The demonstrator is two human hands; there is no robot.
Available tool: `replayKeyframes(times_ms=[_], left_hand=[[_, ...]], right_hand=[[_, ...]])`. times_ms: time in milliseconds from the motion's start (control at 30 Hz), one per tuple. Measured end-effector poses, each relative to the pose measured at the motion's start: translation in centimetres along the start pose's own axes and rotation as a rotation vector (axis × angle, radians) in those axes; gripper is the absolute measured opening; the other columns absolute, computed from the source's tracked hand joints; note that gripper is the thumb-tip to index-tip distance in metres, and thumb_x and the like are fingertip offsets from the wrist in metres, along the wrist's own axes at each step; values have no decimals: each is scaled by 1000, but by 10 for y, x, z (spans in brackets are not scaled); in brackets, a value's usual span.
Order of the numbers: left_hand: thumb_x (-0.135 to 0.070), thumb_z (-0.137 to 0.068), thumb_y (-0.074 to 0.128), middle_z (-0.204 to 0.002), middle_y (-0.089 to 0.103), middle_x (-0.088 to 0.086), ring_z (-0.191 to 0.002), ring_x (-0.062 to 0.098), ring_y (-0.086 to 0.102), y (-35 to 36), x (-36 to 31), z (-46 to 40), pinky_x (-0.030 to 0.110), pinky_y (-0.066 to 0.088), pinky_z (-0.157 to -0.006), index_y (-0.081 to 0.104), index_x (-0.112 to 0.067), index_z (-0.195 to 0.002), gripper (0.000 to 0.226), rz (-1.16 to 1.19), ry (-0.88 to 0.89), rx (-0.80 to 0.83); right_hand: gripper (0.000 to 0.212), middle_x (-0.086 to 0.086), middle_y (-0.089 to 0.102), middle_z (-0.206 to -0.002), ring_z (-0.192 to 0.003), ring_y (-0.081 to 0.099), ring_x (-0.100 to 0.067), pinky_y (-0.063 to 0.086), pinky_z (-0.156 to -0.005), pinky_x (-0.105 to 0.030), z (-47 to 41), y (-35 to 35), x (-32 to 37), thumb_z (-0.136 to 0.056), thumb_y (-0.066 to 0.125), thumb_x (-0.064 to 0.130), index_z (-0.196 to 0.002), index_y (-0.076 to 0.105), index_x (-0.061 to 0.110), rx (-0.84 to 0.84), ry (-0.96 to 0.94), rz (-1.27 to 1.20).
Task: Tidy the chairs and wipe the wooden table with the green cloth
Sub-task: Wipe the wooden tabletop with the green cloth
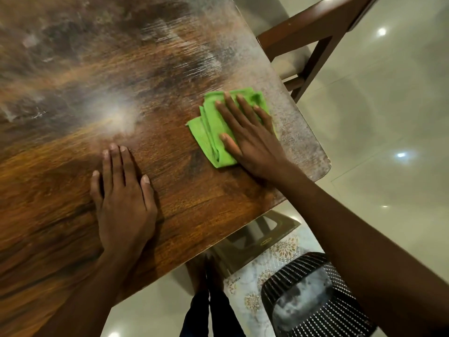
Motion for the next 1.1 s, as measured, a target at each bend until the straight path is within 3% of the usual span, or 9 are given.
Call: replayKeyframes(times_ms=[233, 633, 1100], left_hand=[[-36, -109, 23, -179, 5, 8, -165, 19, 1, 1, 0, 0, 50, 8, -132, 8, -10, -170, 68, -8, 17, -15], [-36, -110, 22, -178, 8, 10, -165, 21, 3, 3, 1, 0, 51, 9, -132, 9, -8, -169, 67, -32, 14, -16], [-39, -111, 20, -178, 6, 11, -165, 24, 3, 5, 5, 3, 49, 4, -131, 11, -7, -169, 67, 11, 33, -36]], right_hand=[[68, 3, 7, -179, -165, 6, -20, 12, -131, -46, -56, 1, 43, -109, 18, 57, -171, 13, 28, -35, -25, 15], [64, 1, 0, -179, -165, -2, -20, 12, -132, -49, 83, 10, 50, -113, 16, 53, -171, 7, 26, -24, 14, 32], [67, 0, 6, -179, -165, 5, -22, 12, -131, -49, 41, 17, 79, -111, 15, 55, -171, 10, 27, -71, 44, 8]])
Point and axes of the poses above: each hand's wrist, its own z-axis away from the middle knuckle, its own y-axis out of the palm, x = y × z, the point moved 3 cm from there along -z, towards the middle knuckle
